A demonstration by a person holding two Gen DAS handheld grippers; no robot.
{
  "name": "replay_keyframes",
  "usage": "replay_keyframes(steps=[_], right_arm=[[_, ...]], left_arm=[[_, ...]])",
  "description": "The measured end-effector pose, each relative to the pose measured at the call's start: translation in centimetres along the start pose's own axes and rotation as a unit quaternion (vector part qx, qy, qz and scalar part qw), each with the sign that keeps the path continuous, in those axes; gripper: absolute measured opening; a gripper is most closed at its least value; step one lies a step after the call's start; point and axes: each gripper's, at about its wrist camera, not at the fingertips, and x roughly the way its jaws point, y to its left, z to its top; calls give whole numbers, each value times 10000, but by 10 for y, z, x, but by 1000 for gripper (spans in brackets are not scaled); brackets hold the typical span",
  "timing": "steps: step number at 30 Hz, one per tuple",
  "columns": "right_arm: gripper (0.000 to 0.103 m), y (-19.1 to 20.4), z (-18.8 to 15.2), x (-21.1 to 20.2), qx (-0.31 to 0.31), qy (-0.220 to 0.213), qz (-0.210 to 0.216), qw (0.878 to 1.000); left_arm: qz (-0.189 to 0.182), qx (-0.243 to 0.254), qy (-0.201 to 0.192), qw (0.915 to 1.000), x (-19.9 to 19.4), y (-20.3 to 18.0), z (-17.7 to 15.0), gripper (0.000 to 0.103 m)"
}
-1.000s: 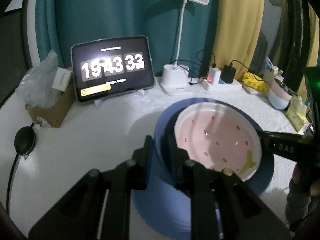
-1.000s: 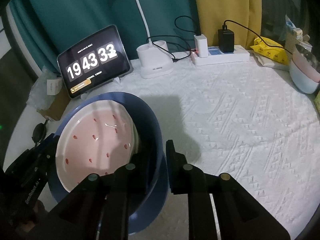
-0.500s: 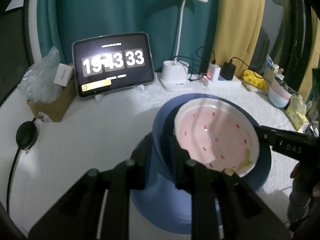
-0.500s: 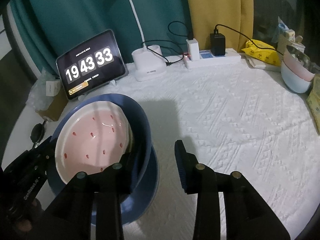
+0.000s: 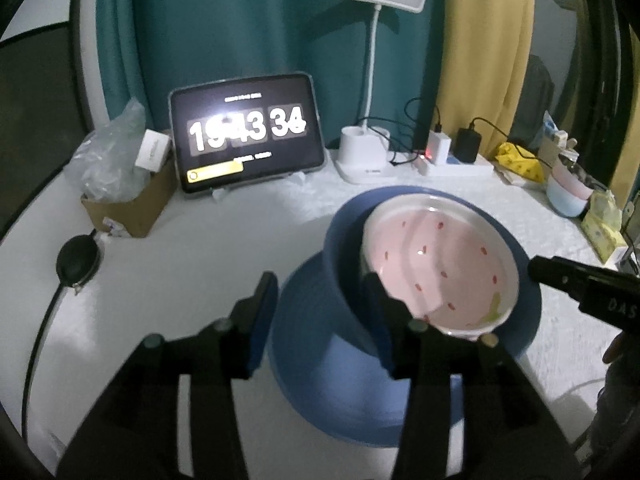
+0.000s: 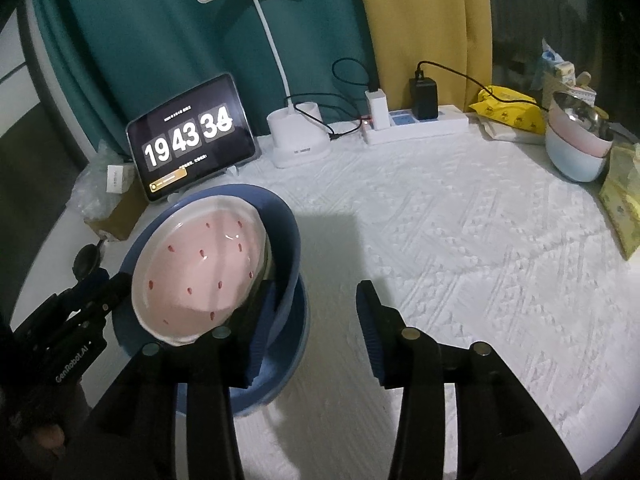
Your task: Organize plates and bowls
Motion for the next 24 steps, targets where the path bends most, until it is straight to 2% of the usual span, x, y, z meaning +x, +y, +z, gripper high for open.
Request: replay_keyframes(steps=[8, 24], right_arm=[[43, -11, -11, -20, 54, -107, -130, 9998], [43, -32, -34, -72, 116, -501, -481, 9975]], left_arm=[[-101, 108, -190, 9997, -21, -16, -2, 46], [-610, 254, -400, 9970, -64, -58, -10, 48]])
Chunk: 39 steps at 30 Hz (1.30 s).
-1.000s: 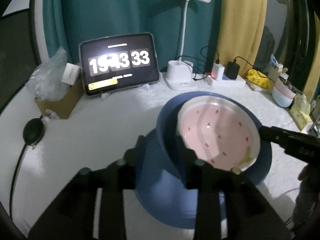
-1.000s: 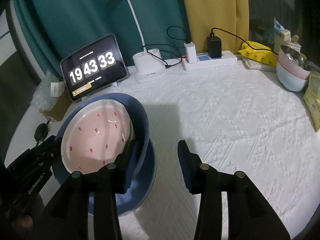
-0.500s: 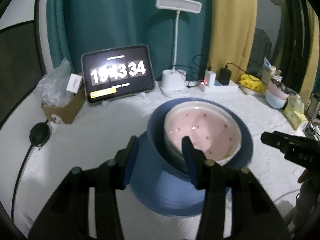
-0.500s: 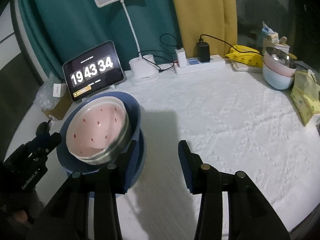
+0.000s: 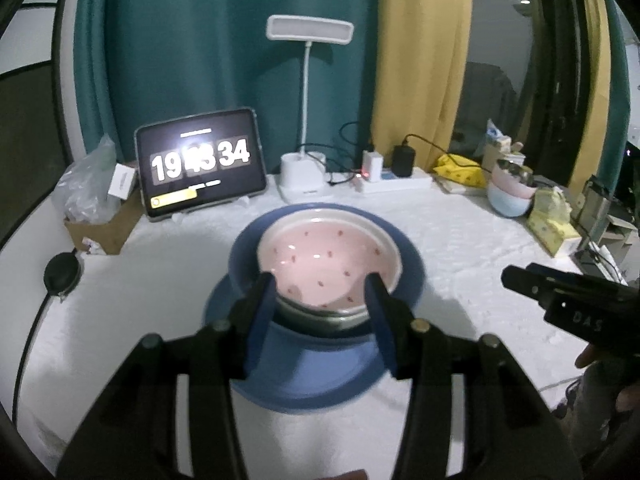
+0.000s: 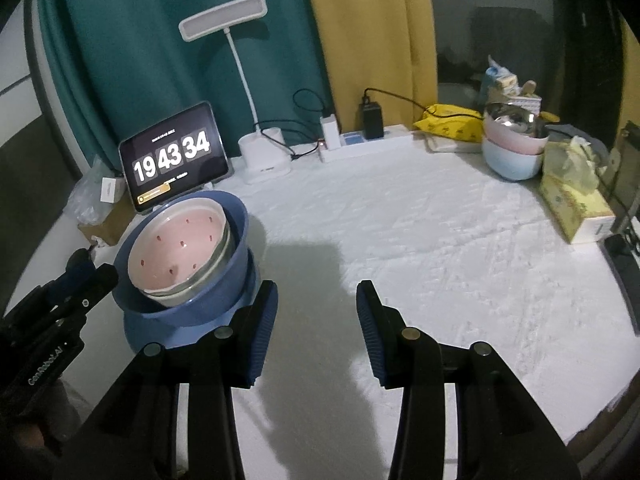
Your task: Organize plates and bowls
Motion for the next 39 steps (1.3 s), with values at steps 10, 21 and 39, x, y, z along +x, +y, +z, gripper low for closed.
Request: replay_keyframes(steps=[10, 21, 39], right_arm=[[45, -2, -5, -47, -164, -452, -194, 9987], [53, 6, -6, -105, -416, -1113, -293, 9925], [63, 17, -6, -163, -617, -1842, -542, 9795]], left_arm=[[-215, -3, -327, 9992, -47, -20, 0, 90], [-184, 38, -710, 9973, -95, -26, 4, 90], [-96, 152, -1416, 9898, -149, -29, 15, 90]])
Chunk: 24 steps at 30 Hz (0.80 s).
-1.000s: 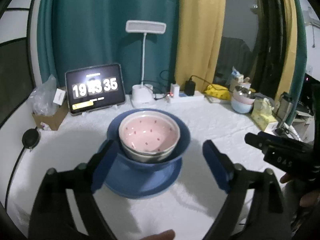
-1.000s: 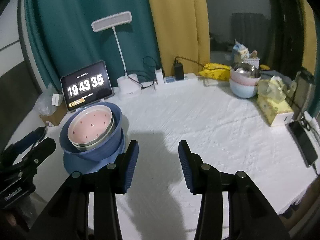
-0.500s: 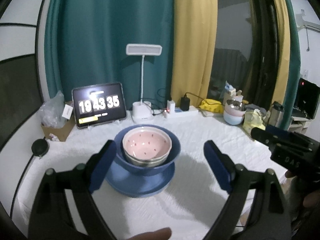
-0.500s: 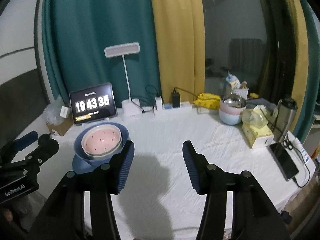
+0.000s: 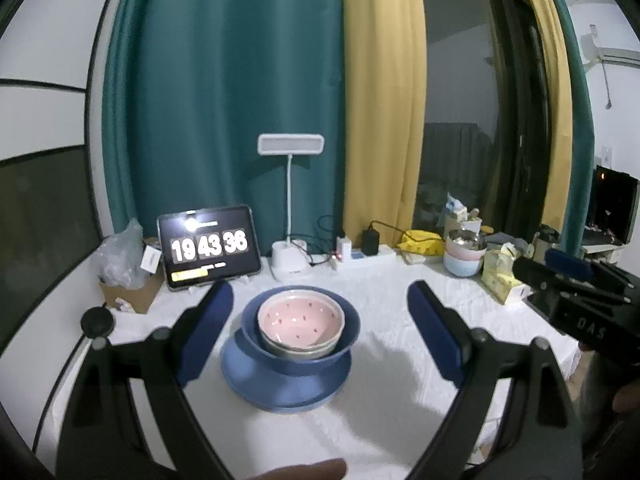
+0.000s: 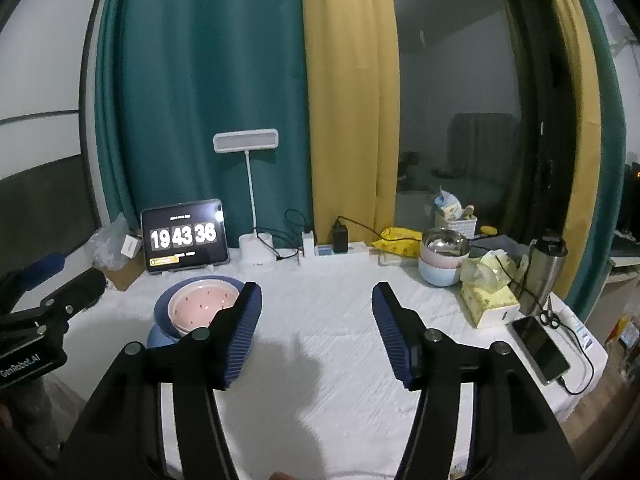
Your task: Organize plates and bowls
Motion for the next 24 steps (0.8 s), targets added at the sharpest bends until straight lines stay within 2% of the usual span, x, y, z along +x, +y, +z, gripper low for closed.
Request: replay_keyframes(steps=[5, 24], right_arm=[[67, 1, 1, 1, 0, 33, 13, 10000], [68, 7, 0, 5, -68, 114, 87, 9999]], left_arm=[[29, -16, -38, 10000, -2, 2, 1, 90], [67, -101, 39, 9999, 3, 4, -3, 90]])
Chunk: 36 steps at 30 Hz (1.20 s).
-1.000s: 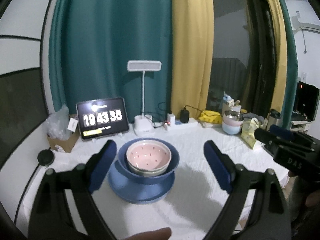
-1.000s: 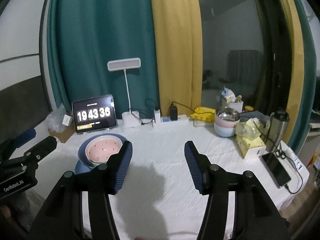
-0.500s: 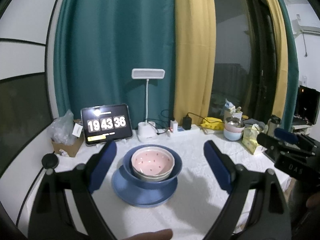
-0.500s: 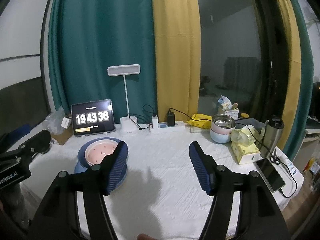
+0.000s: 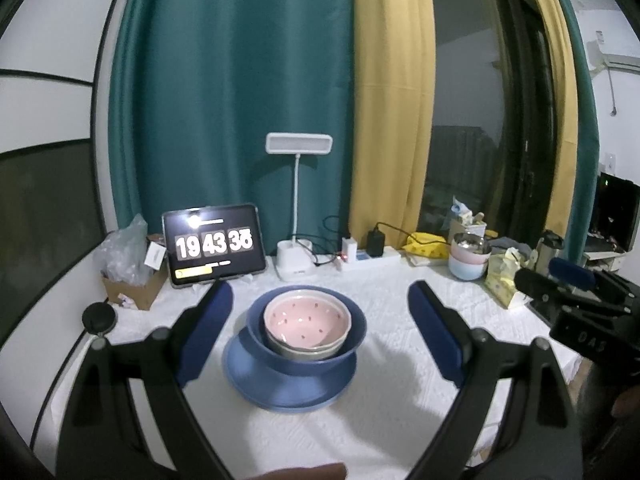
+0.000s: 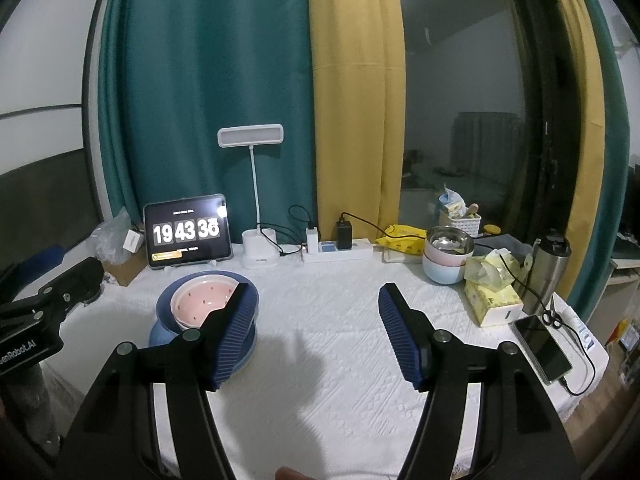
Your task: Organize plates and bowls
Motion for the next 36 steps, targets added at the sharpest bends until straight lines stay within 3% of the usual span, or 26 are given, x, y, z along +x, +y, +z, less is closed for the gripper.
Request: replay_keyframes(steps=[36], right_arm=[[68, 2, -2, -1, -14, 27, -3, 10000]], left_arm=[[18, -23, 66, 10000, 4, -1, -4, 90]])
